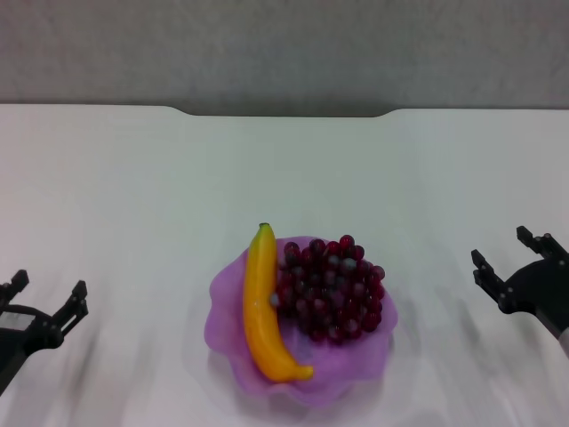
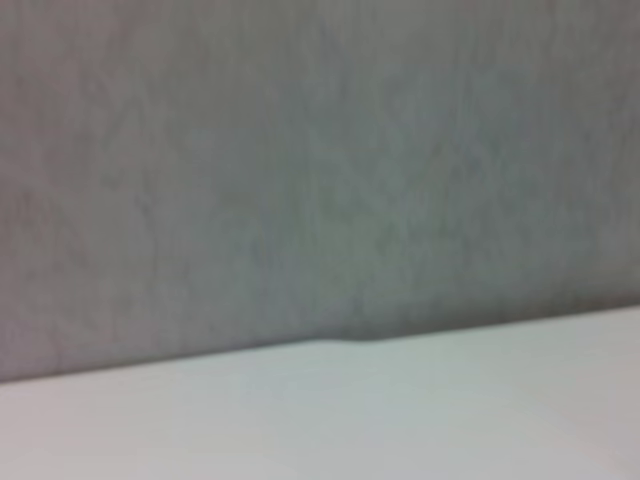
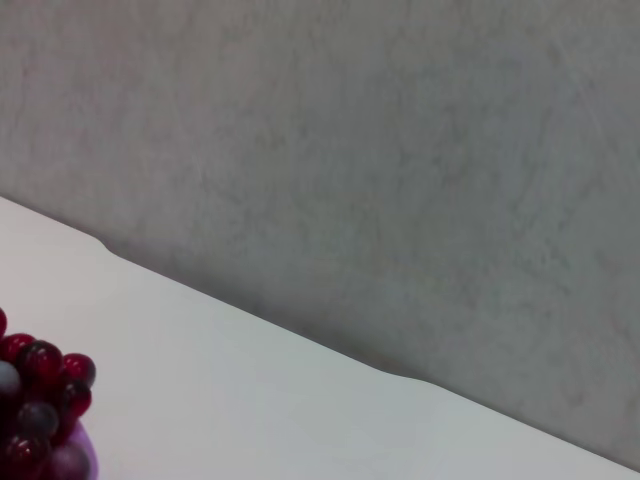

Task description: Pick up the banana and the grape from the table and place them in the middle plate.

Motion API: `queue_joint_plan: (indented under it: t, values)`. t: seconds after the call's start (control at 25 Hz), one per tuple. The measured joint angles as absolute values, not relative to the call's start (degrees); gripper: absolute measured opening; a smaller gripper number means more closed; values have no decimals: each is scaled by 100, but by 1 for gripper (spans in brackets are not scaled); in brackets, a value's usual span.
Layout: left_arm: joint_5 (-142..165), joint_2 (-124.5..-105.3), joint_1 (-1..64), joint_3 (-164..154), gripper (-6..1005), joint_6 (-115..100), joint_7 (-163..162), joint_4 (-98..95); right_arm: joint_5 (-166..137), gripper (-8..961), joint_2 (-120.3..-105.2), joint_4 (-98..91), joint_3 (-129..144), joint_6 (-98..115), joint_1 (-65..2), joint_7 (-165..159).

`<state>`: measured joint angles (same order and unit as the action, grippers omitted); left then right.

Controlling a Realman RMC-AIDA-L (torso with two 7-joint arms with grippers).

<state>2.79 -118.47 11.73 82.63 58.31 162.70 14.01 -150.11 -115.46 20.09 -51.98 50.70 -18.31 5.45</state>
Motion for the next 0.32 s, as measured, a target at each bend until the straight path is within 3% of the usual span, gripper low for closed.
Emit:
queue_joint_plan:
  t: [0.32]
  values:
    - [265,-11826,1312,8243,891,5410,16160,1422,-15011,724,-11538,1994,-5245,5041,-1816,617]
